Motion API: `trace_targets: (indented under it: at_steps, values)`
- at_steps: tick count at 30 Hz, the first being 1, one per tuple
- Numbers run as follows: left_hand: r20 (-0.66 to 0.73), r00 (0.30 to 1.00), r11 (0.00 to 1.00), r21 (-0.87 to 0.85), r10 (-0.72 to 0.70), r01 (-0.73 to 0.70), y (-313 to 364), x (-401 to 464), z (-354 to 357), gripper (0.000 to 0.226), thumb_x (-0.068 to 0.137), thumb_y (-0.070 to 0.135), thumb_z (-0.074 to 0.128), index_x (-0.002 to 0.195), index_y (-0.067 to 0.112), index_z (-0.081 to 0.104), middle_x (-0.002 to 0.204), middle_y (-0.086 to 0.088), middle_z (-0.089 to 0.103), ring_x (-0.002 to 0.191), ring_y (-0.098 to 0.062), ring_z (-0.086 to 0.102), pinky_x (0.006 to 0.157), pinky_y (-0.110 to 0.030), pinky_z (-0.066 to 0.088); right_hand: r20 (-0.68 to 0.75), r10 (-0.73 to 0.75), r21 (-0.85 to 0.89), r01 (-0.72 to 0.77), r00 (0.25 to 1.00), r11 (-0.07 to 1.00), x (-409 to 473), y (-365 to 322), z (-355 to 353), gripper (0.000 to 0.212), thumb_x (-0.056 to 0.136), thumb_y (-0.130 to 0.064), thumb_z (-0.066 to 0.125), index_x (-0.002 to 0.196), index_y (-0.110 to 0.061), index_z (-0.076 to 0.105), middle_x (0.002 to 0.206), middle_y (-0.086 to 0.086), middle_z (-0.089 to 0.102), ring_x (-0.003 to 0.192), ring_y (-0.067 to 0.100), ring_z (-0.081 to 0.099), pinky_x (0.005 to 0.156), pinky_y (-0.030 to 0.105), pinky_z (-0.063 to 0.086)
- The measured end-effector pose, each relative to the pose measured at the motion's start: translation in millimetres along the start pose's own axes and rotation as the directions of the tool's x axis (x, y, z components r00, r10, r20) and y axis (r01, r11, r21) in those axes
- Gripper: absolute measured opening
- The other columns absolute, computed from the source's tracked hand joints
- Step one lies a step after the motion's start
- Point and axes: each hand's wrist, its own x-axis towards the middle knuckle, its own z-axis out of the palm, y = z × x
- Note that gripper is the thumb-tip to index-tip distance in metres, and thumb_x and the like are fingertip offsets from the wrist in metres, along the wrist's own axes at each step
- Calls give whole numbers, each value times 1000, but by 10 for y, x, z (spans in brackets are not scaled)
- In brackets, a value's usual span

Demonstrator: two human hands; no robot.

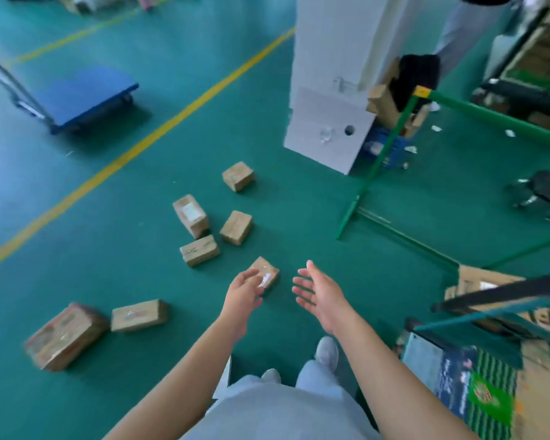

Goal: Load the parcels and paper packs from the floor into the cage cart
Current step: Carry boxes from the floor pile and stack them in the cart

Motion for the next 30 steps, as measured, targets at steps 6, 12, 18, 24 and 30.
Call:
trace_targets:
  at_steps: [6, 12, 18, 24, 30]
  values:
    - [-156, 987, 998, -58, -27, 18, 210, 322, -37, 18, 102, 17, 59, 119, 20, 64, 109, 0, 67, 103, -19, 65, 101, -41, 51, 126, 59, -94, -47, 990, 994, 486, -341, 234, 33, 105, -47, 52, 114, -18, 65, 112, 5, 70, 95, 19, 66, 90, 35, 53]
    - [-245, 969, 996, -87, -30, 9, 667, 755, 316, 20, 103, 21, 60, 122, 21, 63, 118, -1, 66, 110, -18, 65, 95, -35, 53, 188, 56, -125, -33, 981, 992, 1141, -1152, 115, 29, 105, -42, 54, 109, -15, 65, 107, 5, 68, 95, 21, 65, 89, 36, 52]
    - [-317, 949, 993, -110, 1, -37, 1205, 1106, 675, 16, 103, 22, 61, 118, 23, 64, 120, -4, 67, 114, -22, 64, 93, -36, 54, 268, 72, -154, -31, 961, 988, 1655, -1848, 133, 27, 106, -39, 53, 109, -15, 65, 106, 4, 68, 96, 20, 65, 92, 37, 53]
    - [-416, 909, 984, -172, -35, -40, 1434, 1320, 675, 12, 103, 22, 61, 113, 25, 65, 120, -6, 67, 115, -25, 65, 98, -41, 54, 338, 141, -250, -56, 931, 967, 2016, -2154, 307, 28, 107, -38, 53, 114, -14, 65, 110, 5, 69, 100, 21, 66, 98, 40, 53]
    - [-467, 881, 963, -263, -75, -57, 1630, 1671, 537, 15, 104, 19, 59, 119, 20, 63, 121, -9, 66, 118, -29, 63, 99, -42, 52, 350, 169, -328, -48, 922, 944, 2380, -2460, 617, 28, 107, -37, 52, 114, -14, 65, 111, 6, 70, 103, 22, 67, 100, 41, 53]
